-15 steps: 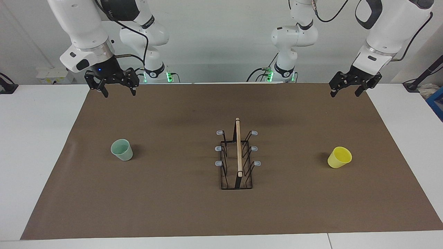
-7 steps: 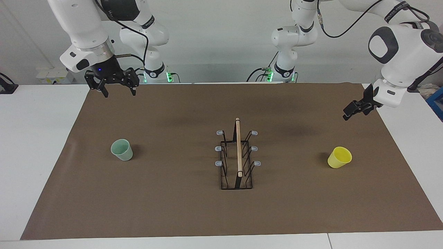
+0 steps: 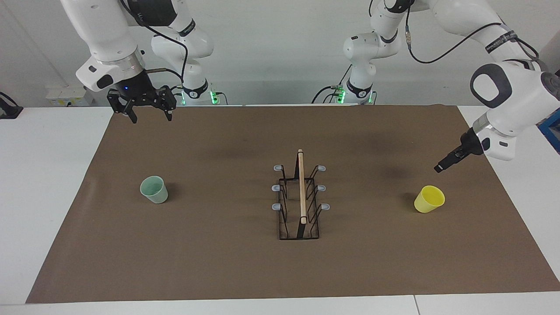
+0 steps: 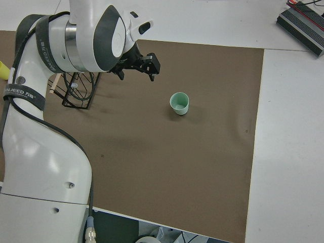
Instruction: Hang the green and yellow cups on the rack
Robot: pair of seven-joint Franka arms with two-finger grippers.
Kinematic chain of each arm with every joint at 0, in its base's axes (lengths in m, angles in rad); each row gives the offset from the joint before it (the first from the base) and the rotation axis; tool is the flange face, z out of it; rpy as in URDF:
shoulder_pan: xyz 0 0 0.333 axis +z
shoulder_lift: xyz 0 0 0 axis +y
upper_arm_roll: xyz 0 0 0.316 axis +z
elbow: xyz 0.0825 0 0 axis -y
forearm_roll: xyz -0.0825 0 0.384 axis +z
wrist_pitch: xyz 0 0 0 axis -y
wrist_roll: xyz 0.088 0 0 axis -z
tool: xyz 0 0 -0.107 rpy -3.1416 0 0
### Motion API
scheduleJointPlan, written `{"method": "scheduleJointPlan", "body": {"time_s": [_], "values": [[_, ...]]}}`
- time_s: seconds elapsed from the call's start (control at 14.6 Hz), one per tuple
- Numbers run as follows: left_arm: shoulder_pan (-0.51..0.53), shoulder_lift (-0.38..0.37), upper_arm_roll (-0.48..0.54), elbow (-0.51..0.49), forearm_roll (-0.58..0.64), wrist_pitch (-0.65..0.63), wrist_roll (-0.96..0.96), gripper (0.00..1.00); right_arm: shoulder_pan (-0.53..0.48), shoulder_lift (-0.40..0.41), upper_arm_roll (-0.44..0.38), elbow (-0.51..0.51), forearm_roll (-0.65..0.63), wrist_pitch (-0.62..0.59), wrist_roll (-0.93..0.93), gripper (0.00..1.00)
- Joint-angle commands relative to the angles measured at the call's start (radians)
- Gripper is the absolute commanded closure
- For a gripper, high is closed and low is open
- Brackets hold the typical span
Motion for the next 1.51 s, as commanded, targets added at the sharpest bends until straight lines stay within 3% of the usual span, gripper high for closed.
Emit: {"method": "scheduleJointPlan", "body": {"time_s": [0.0, 0.21, 0.41, 0.62, 0.82, 1.1, 1.24, 1.44], "values": [[0.052, 0.097, -0.002, 0.032, -0.112, 0.028, -0.111, 0.02, -0.005, 0.013, 0.004, 0.020, 0.007, -0.015, -0.013, 0.00], [0.089, 0.190, 0.001, 0.123, -0.188, 0.027, -0.295, 0.02, -0.010, 0.025, 0.004, 0.017, 0.003, -0.010, -0.019, 0.00], [0.127, 0.217, 0.001, 0.135, -0.288, 0.060, -0.416, 0.02, 0.001, 0.024, 0.005, 0.005, -0.077, -0.009, -0.041, 0.00], [0.130, 0.244, 0.002, 0.152, -0.352, 0.057, -0.577, 0.02, -0.004, 0.028, 0.005, -0.004, -0.144, 0.008, -0.229, 0.00], [0.187, 0.353, -0.005, 0.278, -0.404, 0.002, -0.775, 0.02, 0.002, 0.010, 0.005, -0.055, -0.239, 0.007, -0.427, 0.00], [0.203, 0.364, -0.006, 0.258, -0.490, 0.004, -0.828, 0.02, 0.070, -0.002, 0.021, -0.101, -0.442, 0.005, -0.596, 0.00], [0.204, 0.385, -0.007, 0.229, -0.542, 0.010, -0.843, 0.02, 0.079, -0.016, 0.021, -0.127, -0.471, 0.007, -0.654, 0.00], [0.204, 0.376, -0.009, 0.169, -0.581, 0.007, -0.834, 0.00, 0.084, -0.025, 0.019, -0.173, -0.523, 0.043, -0.942, 0.00]]}}
